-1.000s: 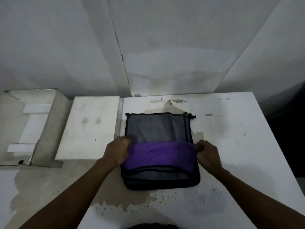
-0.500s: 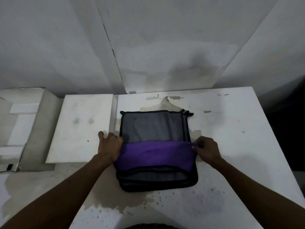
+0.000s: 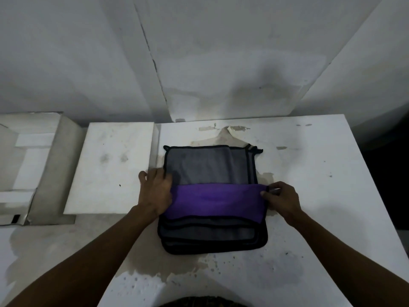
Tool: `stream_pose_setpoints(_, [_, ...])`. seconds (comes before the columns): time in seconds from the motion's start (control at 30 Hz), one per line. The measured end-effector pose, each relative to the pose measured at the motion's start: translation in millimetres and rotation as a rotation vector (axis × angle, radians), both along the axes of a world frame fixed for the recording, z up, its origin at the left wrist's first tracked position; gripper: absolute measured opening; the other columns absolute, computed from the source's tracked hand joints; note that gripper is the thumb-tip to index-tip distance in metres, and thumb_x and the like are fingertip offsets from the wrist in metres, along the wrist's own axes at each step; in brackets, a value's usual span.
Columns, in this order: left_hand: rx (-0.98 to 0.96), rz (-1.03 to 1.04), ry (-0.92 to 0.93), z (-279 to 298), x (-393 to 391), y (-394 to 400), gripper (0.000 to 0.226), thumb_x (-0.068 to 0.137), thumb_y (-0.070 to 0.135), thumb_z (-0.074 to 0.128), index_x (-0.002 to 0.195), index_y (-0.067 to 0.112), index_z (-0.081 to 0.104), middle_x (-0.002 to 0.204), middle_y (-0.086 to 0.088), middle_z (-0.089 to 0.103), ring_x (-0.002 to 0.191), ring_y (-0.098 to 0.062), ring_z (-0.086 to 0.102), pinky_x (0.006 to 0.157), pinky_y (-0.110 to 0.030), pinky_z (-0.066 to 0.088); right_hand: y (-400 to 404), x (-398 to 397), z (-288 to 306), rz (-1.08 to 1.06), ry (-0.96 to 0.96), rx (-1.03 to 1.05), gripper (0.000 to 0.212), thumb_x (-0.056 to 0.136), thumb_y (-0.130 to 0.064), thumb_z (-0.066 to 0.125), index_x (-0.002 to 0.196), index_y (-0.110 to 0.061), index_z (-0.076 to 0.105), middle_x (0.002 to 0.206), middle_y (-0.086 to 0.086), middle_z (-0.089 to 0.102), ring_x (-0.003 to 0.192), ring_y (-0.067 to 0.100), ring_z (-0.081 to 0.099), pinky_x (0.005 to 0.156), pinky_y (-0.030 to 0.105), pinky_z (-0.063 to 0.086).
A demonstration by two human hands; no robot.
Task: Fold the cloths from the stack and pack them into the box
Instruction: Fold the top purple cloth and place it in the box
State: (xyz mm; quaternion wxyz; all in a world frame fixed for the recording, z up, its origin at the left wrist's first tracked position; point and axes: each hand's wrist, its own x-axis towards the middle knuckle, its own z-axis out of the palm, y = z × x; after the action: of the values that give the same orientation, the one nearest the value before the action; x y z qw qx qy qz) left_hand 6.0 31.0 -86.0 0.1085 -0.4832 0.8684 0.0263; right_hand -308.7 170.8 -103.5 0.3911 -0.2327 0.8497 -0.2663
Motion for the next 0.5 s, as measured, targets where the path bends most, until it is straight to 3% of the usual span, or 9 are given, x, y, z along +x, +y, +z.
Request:
stream_pose_setpoints(0.1, [0.035,-0.283,0.212,-1,-6,9,0.022,0.064,0.016,0.068,0.084,0.009,0.062,0.086,-0.011,0.065,0.082,-0.031,0.061,0.07,-0.038,0.049,0,7,6,-0.101,-0.019,0.092,0.048,0.067,-0.02,0.084,0.102,-0.004,0.055,0.092,0.015,0.063,0.068,0.028,0.066,0.051,0.031,0.053])
stream_pose_setpoints(0.17, [0.253,-0.319,0.211,0,-11,18,0.019,0.076,0.025,0.06,0.089,0.011,0.06,0.099,-0.009,0.063,0.096,-0.028,0.059,0.078,-0.034,0.047,4,10,8,-0.069,-0.1,0.192,0.045,0.067,-0.02,0.084,0.097,0.002,0.059,0.086,0.019,0.067,0.064,0.027,0.067,0.049,0.03,0.052])
stream_pose_setpoints(0.23, [0.419,-0.288,0.057,-1,-11,26,0.028,0.081,0.033,0.061,0.1,0.013,0.057,0.117,-0.007,0.055,0.114,-0.025,0.048,0.091,-0.034,0.042,10,13,9,-0.032,-0.18,0.279,0.039,0.068,-0.02,0.083,0.091,0.003,0.063,0.082,0.019,0.069,0.065,0.026,0.067,0.051,0.029,0.051])
stream_pose_setpoints(0.3, [0.414,-0.303,-0.054,-3,-8,30,0.034,0.083,0.033,0.061,0.111,0.014,0.055,0.127,-0.006,0.049,0.122,-0.024,0.041,0.097,-0.036,0.038,16,16,7,-0.022,-0.191,0.313,0.035,0.068,-0.021,0.083,0.085,0.002,0.064,0.079,0.017,0.068,0.065,0.025,0.065,0.052,0.029,0.05])
stream_pose_setpoints(0.5, [0.263,-0.261,-0.112,-1,-4,45,0.035,0.084,0.02,0.054,0.118,0.015,0.056,0.132,-0.006,0.049,0.126,-0.027,0.041,0.103,-0.037,0.033,33,23,9,0.02,-0.161,0.275,0.027,0.07,-0.02,0.082,0.076,-0.002,0.063,0.076,0.015,0.068,0.066,0.022,0.065,0.052,0.028,0.049])
